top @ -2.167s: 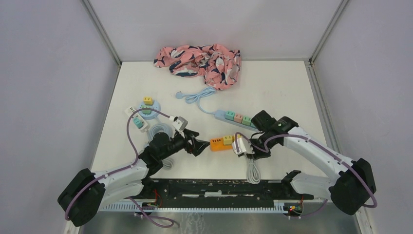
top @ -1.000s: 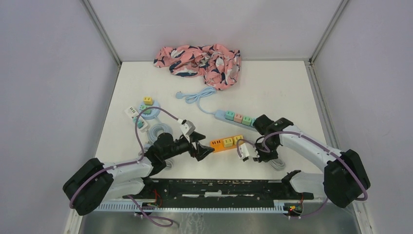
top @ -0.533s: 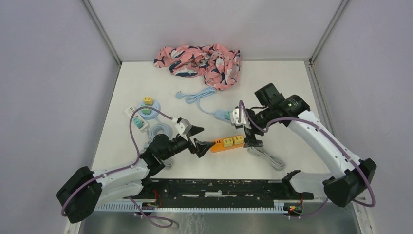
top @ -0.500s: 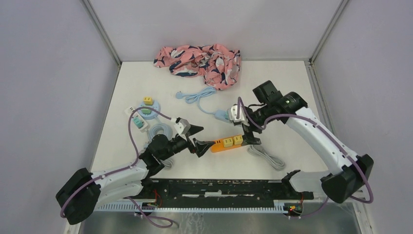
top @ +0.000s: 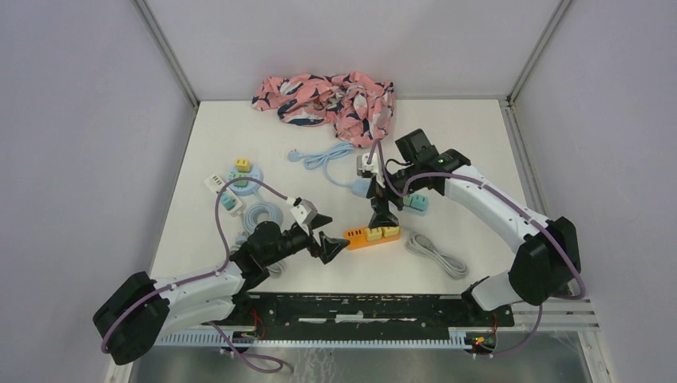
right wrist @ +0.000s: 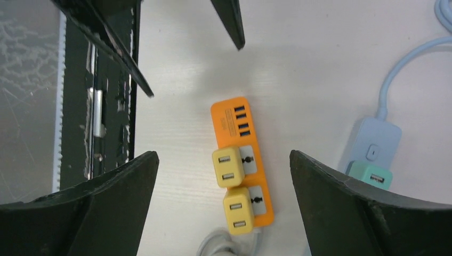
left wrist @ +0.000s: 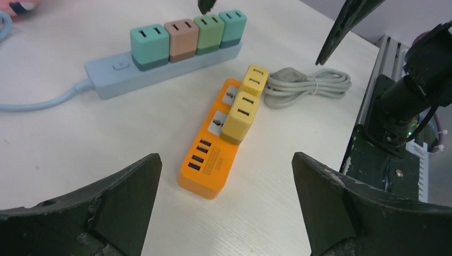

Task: Pull the plug off the socket
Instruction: Move the socket to the center of the board.

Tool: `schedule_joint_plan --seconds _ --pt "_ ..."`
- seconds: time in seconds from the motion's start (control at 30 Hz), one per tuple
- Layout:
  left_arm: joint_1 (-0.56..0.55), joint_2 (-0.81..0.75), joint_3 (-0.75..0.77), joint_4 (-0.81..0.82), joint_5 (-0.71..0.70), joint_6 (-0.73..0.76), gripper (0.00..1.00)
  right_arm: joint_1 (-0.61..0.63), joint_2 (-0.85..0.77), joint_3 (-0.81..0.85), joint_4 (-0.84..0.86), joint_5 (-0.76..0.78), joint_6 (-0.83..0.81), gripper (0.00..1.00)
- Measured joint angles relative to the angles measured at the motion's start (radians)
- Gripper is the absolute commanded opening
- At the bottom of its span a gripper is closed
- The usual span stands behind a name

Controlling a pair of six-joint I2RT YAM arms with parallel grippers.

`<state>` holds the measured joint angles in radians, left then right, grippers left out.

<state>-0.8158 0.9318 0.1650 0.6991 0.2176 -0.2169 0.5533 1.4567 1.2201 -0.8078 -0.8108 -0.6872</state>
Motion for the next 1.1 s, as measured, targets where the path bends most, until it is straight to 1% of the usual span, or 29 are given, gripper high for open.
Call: schedule_joint_plan --seconds 0.07,0.17,0.23,0.33,0.43,0.53,0.67,0.8,0.9,1.1 --pt "0.0 0.031 -0.003 0.002 0.002 0.004 0.99 0.0 0.021 0.003 0.044 -0.028 0.057 1.0" --pt "0.0 0.079 -0.003 0.014 0.002 0.018 0.99 0.001 0.113 0.078 0.008 -0.087 0.035 1.0" --pt "0.0 0.116 -0.002 0.022 0.006 0.022 1.0 0.002 0.132 0.068 0.021 -0.086 0.013 1.0" --pt "0.0 0.182 -0.001 0.062 0.026 0.033 0.96 0.002 0.084 -0.002 0.027 -0.071 -0.042 1.0" --pt "0.0 0.255 0.005 0.085 0.056 0.056 0.96 0.002 0.024 -0.05 0.018 -0.064 -0.104 1.0" --pt "-0.015 0.313 0.016 0.097 0.074 0.1 0.96 0.002 0.016 -0.053 -0.007 -0.063 -0.179 0.99" --pt "-0.043 0.356 0.017 0.142 0.074 0.17 0.95 0.002 0.017 -0.063 -0.044 -0.039 -0.279 0.95" --pt "-0.046 0.417 0.025 0.18 0.073 0.235 0.93 0.002 0.017 -0.114 -0.051 -0.022 -0.36 0.91" --pt "-0.046 0.499 0.051 0.196 0.072 0.276 0.93 0.003 0.017 -0.142 -0.047 -0.016 -0.378 0.88" --pt "-0.046 0.639 0.086 0.263 0.067 0.316 0.9 0.018 0.026 -0.163 -0.013 0.01 -0.389 0.87"
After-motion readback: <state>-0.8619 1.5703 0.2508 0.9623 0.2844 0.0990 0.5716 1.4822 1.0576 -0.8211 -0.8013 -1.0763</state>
